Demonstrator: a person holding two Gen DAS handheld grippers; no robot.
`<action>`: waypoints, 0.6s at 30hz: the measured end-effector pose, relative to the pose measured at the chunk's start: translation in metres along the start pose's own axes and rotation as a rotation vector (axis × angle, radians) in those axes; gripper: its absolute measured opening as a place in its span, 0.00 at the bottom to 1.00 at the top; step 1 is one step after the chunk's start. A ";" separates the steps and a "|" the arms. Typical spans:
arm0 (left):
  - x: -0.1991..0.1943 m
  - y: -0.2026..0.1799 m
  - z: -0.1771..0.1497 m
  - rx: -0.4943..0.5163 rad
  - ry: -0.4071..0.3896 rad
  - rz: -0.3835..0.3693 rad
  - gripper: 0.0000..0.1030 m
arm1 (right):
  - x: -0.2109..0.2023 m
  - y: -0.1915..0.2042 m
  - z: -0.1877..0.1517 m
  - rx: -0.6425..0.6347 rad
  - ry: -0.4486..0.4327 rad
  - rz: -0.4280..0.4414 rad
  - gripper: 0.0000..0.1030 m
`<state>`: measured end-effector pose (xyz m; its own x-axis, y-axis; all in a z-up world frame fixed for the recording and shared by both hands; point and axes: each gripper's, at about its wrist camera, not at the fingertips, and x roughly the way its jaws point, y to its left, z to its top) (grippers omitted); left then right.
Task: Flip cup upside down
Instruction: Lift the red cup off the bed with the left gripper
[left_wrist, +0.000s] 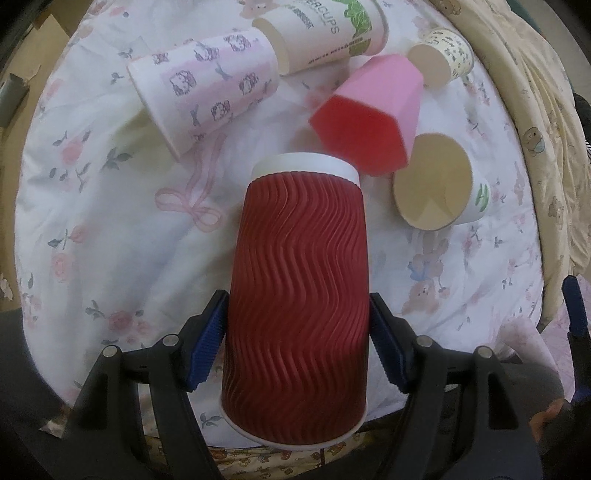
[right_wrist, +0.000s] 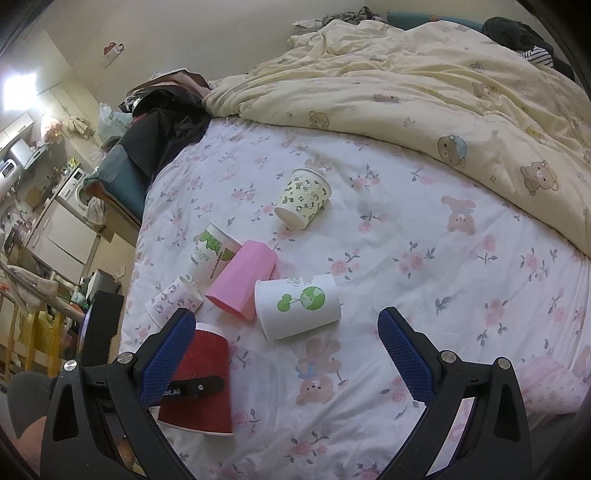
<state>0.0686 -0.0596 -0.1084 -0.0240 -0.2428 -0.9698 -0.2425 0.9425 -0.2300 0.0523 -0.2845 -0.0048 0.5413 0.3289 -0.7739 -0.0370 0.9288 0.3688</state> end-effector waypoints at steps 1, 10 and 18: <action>0.001 0.000 0.000 0.000 0.001 0.001 0.69 | 0.001 -0.001 0.000 0.005 0.001 -0.003 0.98; 0.004 0.001 -0.001 0.002 0.003 0.002 0.69 | 0.005 -0.001 -0.001 0.009 0.018 -0.001 0.98; 0.005 0.003 0.001 0.002 0.009 -0.001 0.69 | 0.006 0.000 -0.002 0.007 0.022 -0.001 0.98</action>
<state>0.0686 -0.0579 -0.1144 -0.0321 -0.2457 -0.9688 -0.2403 0.9428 -0.2312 0.0542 -0.2828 -0.0102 0.5226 0.3320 -0.7853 -0.0308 0.9278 0.3718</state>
